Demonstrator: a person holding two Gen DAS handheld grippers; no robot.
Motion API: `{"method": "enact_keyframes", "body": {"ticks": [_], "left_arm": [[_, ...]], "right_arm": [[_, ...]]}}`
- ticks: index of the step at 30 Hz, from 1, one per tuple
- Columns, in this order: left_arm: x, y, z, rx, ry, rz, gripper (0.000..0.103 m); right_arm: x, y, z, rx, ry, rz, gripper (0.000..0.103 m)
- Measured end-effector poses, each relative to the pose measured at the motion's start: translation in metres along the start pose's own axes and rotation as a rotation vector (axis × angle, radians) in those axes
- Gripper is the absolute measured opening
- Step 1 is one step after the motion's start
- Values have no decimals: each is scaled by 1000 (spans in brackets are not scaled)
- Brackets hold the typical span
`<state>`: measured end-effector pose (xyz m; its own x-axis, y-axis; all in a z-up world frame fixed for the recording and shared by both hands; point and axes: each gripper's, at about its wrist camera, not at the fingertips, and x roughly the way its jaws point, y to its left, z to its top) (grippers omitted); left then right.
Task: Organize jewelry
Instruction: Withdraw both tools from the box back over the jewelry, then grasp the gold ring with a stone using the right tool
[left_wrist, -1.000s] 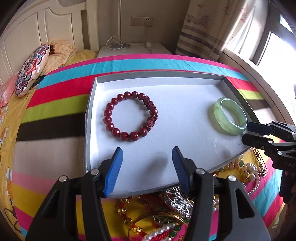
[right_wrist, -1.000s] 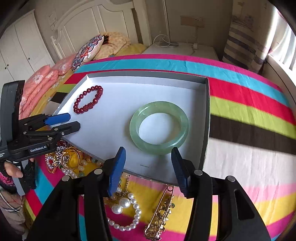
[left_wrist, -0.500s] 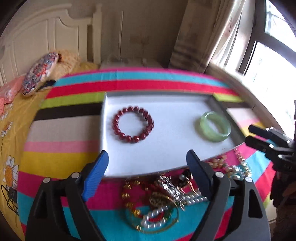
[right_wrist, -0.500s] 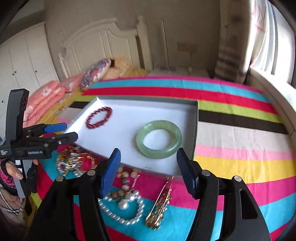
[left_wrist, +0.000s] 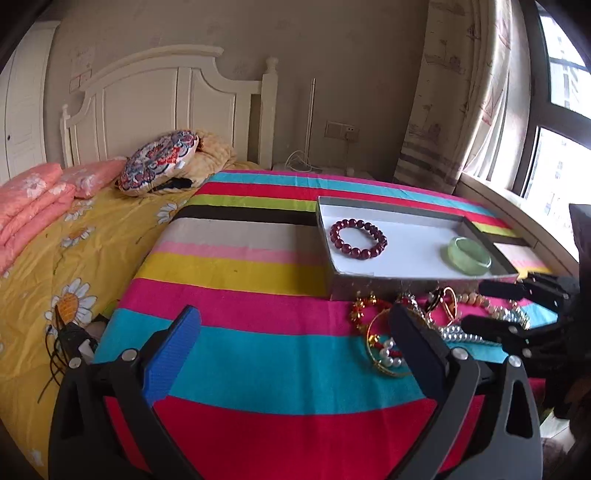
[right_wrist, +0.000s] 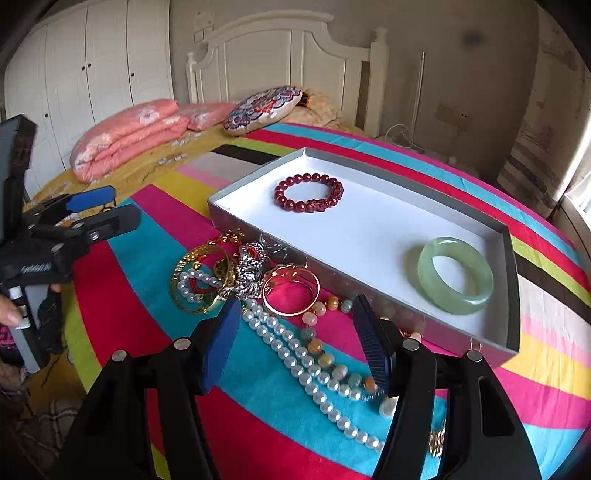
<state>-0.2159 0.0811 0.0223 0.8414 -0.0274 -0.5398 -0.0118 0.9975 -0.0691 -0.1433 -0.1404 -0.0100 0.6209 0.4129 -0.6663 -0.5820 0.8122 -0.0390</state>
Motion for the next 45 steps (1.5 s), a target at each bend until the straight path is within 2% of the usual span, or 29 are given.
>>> {"method": "enact_keyframes", "body": {"ticks": [4,11,12,14,16,25,29,34,40,45], "left_arm": [[2,-7,-7,48,0,-21,101],[8,-10,-15,73,23,-41,101],[7,-11,-16,83,20,-40,101],[5,-14,-18,103,18,-46,101],[5,-15,-19,110,22,-59,101],[16,-18,-24,58,96,-160,101],[21,-24,-24,55,123,-176,101],[27,-35,-24,74,150,-201,101],[44,-46,-21,82,226,-209,101],[56,-60,-10,151,289,-180,100]], "right_arm": [[13,-4,2,12,46,-5,60],[27,0,9,4,83,8,60],[28,1,10,-3,88,8,58],[29,4,12,-11,92,13,44],[31,7,14,-18,96,12,38],[35,5,12,12,88,38,38],[20,9,12,-5,13,56,37],[-2,-1,9,58,-56,51,37],[-21,-14,3,94,-88,36,37],[-23,-15,-2,106,-91,39,37]]}}
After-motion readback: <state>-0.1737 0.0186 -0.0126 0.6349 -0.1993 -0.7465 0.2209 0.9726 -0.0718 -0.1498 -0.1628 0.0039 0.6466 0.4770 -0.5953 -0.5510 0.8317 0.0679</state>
